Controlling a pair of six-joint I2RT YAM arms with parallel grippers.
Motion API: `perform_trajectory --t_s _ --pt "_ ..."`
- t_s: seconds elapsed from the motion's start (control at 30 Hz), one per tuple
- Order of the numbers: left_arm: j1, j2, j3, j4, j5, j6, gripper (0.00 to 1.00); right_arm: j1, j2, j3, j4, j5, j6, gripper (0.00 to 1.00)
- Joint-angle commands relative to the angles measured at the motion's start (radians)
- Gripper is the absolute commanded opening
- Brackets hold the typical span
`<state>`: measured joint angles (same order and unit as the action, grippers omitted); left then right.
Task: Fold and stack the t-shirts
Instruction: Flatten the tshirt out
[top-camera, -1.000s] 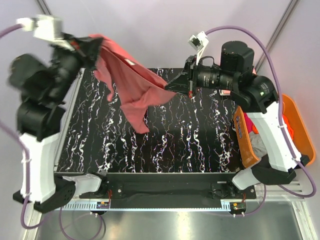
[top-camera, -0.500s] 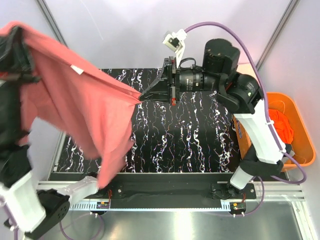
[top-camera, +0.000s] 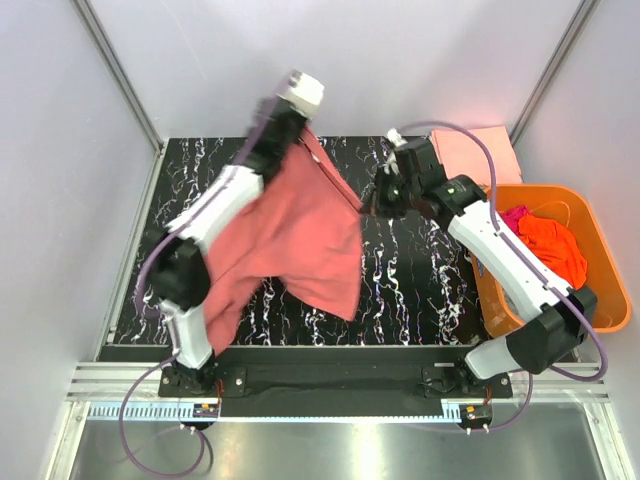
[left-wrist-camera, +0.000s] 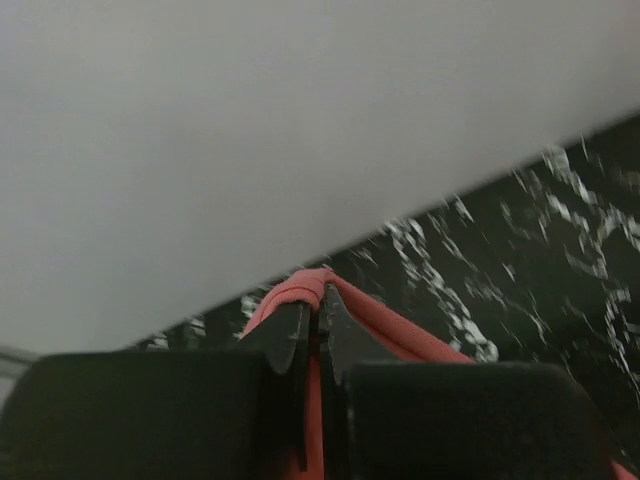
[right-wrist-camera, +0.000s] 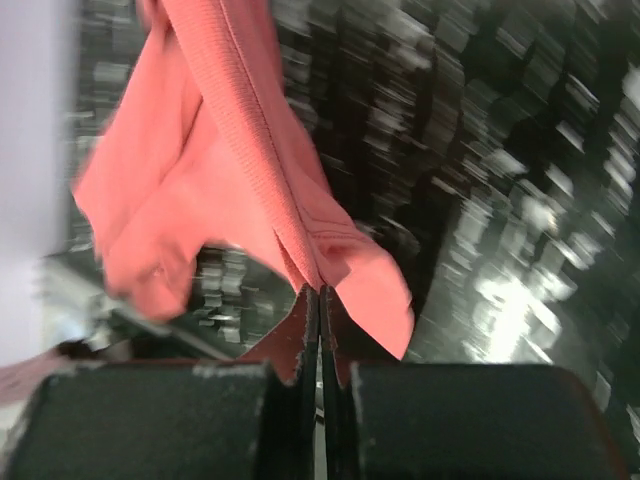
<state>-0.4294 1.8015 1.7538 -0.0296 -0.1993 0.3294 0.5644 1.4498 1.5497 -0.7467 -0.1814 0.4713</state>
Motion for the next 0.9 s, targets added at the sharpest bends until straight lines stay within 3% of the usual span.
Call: perform_trajectory --t_s 0.0,0.2,0.4,0.43,0.47,0.53,0.6,0.67,0.77,0.87 --pt "-0.049 0.175 0.088 0.230 -0.155 0.020 0.00 -0.067 -0.075 -0.164 -0.232 0.062 0.012 0.00" --pt "-0.129 0.326 0.159 0.249 -0.195 -0.095 0.00 -0.138 -0.063 -0.270 -0.249 0.112 0.017 0.00" --pt "-0.129 0.305 0.138 0.247 -0.192 -0.132 0.00 -0.192 -0.014 -0.292 -0.270 0.206 0.023 0.00" --pt "-0.131 0.296 0.136 0.220 -0.180 -0.138 0.04 -0.202 -0.009 -0.293 -0.272 0.241 0.024 0.00" --pt "-0.128 0.283 0.130 0.205 -0.158 -0.144 0.34 -0.219 0.004 -0.292 -0.272 0.253 0.024 0.00" --pt "-0.123 0.245 0.139 0.096 -0.140 -0.171 0.69 -0.236 0.023 -0.284 -0.272 0.290 0.024 0.00" --pt "-0.117 0.204 0.162 -0.008 -0.114 -0.208 0.86 -0.268 0.055 -0.264 -0.272 0.301 0.015 0.00" --pt "-0.115 0.153 0.145 -0.133 -0.106 -0.272 0.91 -0.288 0.093 -0.251 -0.272 0.306 0.006 0.00" --pt "-0.109 -0.040 -0.035 -0.161 -0.092 -0.370 0.93 -0.322 0.148 -0.217 -0.272 0.306 0.020 0.00" --pt "-0.063 -0.262 -0.252 -0.202 -0.042 -0.518 0.93 -0.336 0.202 -0.182 -0.270 0.290 0.023 0.07"
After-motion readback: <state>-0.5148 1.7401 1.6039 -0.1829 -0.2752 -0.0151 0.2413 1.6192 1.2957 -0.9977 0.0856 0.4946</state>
